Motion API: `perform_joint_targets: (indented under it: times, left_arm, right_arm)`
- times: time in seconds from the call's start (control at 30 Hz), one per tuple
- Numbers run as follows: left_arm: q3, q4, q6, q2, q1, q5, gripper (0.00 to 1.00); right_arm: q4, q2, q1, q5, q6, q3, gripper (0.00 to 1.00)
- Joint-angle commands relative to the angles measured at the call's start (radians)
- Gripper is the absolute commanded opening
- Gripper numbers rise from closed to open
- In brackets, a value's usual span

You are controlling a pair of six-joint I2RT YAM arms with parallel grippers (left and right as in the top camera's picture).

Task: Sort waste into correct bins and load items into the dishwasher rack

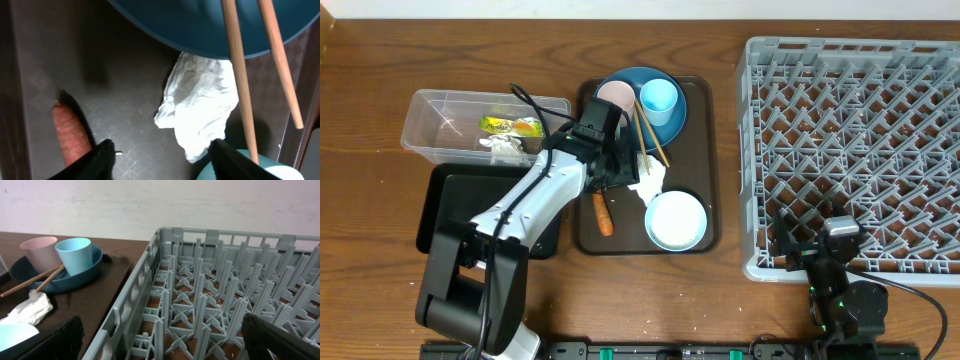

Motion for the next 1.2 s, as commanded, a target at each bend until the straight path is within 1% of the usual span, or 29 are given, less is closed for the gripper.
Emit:
perform_joint_targets:
  times: [0.0, 0.17, 0.37, 0.97, 1.07, 1.17]
  left_arm:
    - [-0.008, 0.004, -0.023, 0.011, -0.012, 0.021, 0.65]
    - [-0.010, 0.027, -0.023, 0.011, -0.075, 0.003, 0.65]
    - [-0.010, 0.061, -0.023, 0.011, -0.141, -0.060, 0.68]
    - [-0.010, 0.064, -0.023, 0.008, -0.132, -0.058, 0.69]
    - [-0.009, 0.063, -0.012, 0.006, -0.113, -0.006, 0.69]
    - [-0.009, 0.071, 0.065, 0.005, -0.099, 0.105, 0.69]
  right_arm:
    - [-0.003, -0.007, 0.006, -0.001, -0.011, -0.002, 0.99]
    - [-0.003, -0.007, 0.005, -0.001, -0.011, -0.002, 0.99]
    - [-0.003, -0.007, 0.006, -0.001, -0.011, -0.002, 0.99]
    - [-0.003, -0.007, 0.006, -0.001, -0.011, -0.002, 0.99]
    - [-0.003, -0.007, 0.005, -0.001, -0.011, -0.002, 0.99]
    - [-0.003, -0.007, 0.005, -0.001, -0.011, -0.002, 0.99]
